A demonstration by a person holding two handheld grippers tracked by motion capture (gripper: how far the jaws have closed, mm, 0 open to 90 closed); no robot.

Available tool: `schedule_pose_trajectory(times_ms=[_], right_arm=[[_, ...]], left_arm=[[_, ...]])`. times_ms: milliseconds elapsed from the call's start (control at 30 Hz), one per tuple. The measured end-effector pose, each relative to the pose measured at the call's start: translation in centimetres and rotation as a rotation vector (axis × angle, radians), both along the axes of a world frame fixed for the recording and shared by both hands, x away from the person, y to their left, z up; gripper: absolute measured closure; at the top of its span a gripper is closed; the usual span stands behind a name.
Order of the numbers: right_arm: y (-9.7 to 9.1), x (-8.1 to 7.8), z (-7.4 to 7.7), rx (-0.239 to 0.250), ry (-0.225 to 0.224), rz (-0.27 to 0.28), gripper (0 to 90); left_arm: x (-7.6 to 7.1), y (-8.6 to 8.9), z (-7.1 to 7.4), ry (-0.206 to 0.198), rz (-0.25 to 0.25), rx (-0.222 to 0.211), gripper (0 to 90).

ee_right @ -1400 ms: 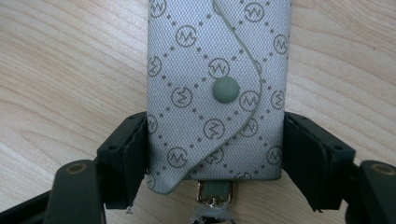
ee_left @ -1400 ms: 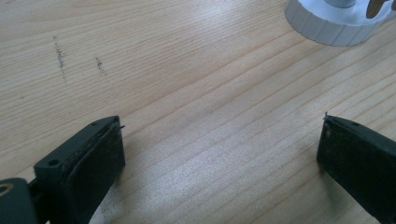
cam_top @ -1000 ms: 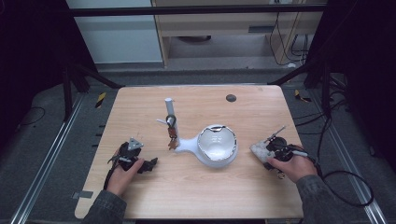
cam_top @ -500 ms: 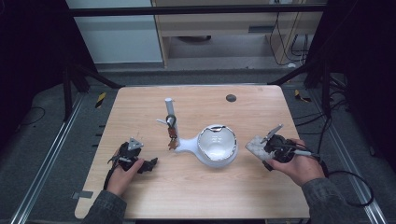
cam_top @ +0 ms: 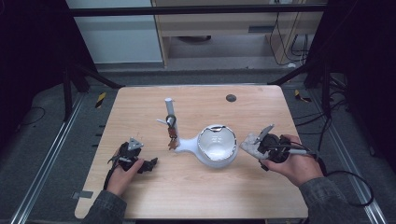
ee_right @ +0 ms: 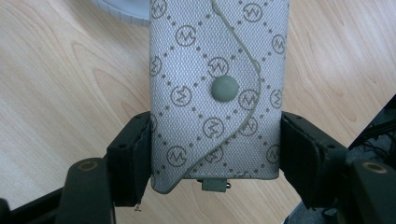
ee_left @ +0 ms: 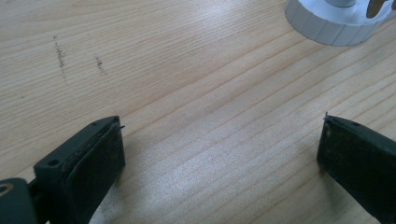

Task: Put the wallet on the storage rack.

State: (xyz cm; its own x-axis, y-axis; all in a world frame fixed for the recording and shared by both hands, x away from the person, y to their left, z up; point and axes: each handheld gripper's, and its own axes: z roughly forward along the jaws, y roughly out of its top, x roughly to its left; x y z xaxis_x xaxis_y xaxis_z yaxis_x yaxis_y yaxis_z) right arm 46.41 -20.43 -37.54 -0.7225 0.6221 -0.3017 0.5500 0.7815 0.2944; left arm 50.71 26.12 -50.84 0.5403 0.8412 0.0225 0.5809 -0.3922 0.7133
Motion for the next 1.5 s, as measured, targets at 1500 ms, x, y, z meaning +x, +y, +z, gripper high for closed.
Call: schedule_pose_trajectory(times_ms=[1500], right_arm=[[8.7,0.6,0.8,-0.102,-0.002,0.213,31.4]], left_arm=[[0.0,0.0,0.0,-0.001,0.002,-0.003,0.0]])
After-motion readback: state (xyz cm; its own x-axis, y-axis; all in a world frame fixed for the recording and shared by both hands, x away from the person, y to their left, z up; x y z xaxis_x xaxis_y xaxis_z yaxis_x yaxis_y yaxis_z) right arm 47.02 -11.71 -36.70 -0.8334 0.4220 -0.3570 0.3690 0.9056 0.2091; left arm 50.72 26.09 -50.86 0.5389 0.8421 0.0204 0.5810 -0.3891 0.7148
